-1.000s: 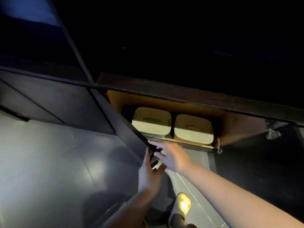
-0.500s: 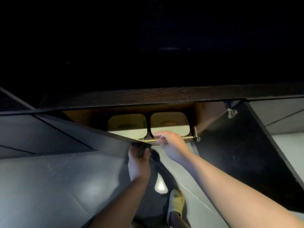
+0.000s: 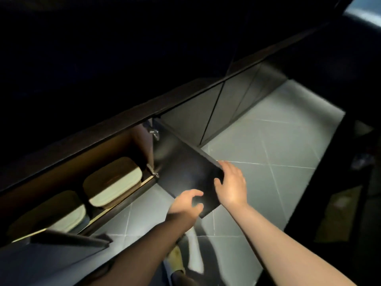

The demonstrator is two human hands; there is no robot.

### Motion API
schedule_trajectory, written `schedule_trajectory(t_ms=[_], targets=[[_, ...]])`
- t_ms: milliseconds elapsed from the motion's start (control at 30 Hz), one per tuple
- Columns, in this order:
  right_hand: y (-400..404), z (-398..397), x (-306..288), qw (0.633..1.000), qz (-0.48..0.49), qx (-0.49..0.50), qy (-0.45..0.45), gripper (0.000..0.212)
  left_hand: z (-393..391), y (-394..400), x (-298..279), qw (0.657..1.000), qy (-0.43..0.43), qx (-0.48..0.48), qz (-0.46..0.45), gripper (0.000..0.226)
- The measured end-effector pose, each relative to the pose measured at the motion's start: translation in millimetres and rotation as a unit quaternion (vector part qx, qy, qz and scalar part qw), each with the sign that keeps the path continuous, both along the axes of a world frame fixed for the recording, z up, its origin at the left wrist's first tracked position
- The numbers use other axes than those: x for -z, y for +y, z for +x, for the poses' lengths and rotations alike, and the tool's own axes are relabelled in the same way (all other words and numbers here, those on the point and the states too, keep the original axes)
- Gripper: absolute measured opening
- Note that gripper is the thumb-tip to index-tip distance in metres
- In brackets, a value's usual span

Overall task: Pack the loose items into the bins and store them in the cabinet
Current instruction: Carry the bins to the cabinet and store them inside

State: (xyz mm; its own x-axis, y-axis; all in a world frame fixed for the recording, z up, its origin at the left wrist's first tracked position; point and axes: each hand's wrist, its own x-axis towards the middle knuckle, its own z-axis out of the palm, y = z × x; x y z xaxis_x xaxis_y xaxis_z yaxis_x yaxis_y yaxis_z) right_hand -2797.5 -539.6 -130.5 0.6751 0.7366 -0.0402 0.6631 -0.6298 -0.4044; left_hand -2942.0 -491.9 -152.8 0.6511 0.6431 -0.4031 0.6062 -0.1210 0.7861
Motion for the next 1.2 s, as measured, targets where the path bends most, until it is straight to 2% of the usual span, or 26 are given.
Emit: schedule_trajectory(t_ms=[133,233,467,600,667,767,900,1000,1200], targets=[[-26,35,16,0.994,-0.107,0.02,0.019,0.053,44,-19,-3,0.998,0.004,0.06,0.0,0.037],[-37,41,31,0.99,-0.131,0.01,0.045,0.06,47,-30,3,0.998,0.005,0.067,0.014,0.038],[-60,12,46,0.996,-0.069,-0.038,0.03,0.055,9,-56,22,1.0,-0.011,0.003,-0.008,0.048],[-80,-39,57,0.992,0.049,-0.105,0.055,0.062,-32,-71,26,0.997,-0.034,-0.06,-0.033,0.052],[-82,-67,56,0.982,0.099,-0.12,0.105,0.062,-53,-73,28,0.994,-0.04,-0.089,-0.043,0.052],[-77,-102,59,0.969,0.103,-0.182,0.133,0.056,-86,-70,29,0.991,-0.039,-0.124,-0.042,0.049],[-54,-132,68,0.945,0.083,-0.299,0.108,0.046,-129,-61,33,0.981,-0.003,-0.189,-0.033,0.047],[-23,-151,64,0.927,0.079,-0.364,0.05,0.039,-160,-49,33,0.972,0.024,-0.232,-0.007,0.047],[44,-172,55,0.843,0.07,-0.532,-0.029,0.027,-198,-19,29,0.939,0.055,-0.337,0.052,0.036]])
